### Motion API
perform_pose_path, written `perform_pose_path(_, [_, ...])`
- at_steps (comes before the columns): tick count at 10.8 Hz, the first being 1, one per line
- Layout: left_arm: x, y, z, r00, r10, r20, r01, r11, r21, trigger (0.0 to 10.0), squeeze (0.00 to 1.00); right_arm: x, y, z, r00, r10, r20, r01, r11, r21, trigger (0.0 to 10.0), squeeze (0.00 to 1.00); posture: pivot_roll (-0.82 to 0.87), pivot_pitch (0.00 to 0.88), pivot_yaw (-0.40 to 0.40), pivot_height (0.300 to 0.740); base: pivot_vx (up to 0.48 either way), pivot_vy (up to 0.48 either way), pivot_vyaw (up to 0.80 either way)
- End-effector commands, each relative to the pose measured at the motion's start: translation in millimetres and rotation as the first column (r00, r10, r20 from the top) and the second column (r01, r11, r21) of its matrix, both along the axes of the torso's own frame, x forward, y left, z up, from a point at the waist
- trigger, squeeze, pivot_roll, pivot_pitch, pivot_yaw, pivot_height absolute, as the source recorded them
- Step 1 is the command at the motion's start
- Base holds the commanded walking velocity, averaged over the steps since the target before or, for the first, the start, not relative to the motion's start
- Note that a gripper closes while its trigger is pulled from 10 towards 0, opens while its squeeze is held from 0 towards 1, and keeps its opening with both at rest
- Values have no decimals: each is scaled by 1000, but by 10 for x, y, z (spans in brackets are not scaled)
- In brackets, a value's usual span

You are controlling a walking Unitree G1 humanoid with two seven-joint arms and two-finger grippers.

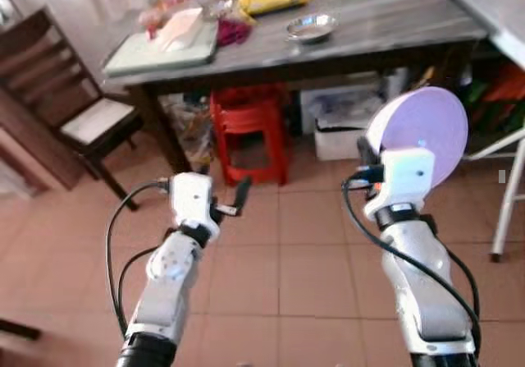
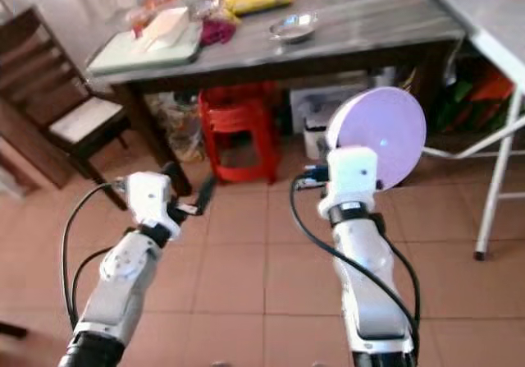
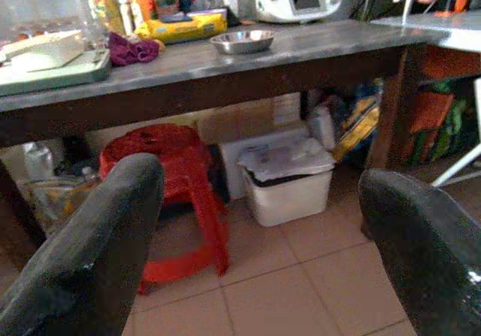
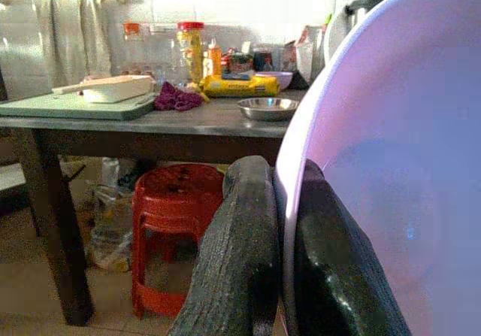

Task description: Setting the table

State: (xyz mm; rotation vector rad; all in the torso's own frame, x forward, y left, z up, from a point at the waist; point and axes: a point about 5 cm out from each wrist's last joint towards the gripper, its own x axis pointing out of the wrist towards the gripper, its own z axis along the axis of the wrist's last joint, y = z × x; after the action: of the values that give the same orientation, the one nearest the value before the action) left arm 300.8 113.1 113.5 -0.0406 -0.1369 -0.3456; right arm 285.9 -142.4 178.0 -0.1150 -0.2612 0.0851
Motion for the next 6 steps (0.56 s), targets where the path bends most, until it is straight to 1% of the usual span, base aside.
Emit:
perform_pose_path(1, [14,86,37,1000,22,18,-22,1000,19,10000,0,-8,57,63,999,22,29,-22,1000,12,10000,0,-101,88,133,740,0,0,0])
perform_pose_path(2, [18,80,56,1000,7,26,-7,1000,2,10000,0,-5,61,66,999,23,32,-23,1000,7,10000,0,-102,87,134,740,0,0,0])
perform_pose_path(3, [13,64,65,999,-8,32,8,1000,2,10000,0,-3,62,69,999,23,33,-23,1000,6,10000,0,-103,88,134,740,0,0,0])
perform_pose_path(6, [-8,36,55,999,-34,28,34,999,-5,10000,0,-7,67,67,999,25,33,-25,1000,3,10000,0,-103,90,136,740,289,0,0])
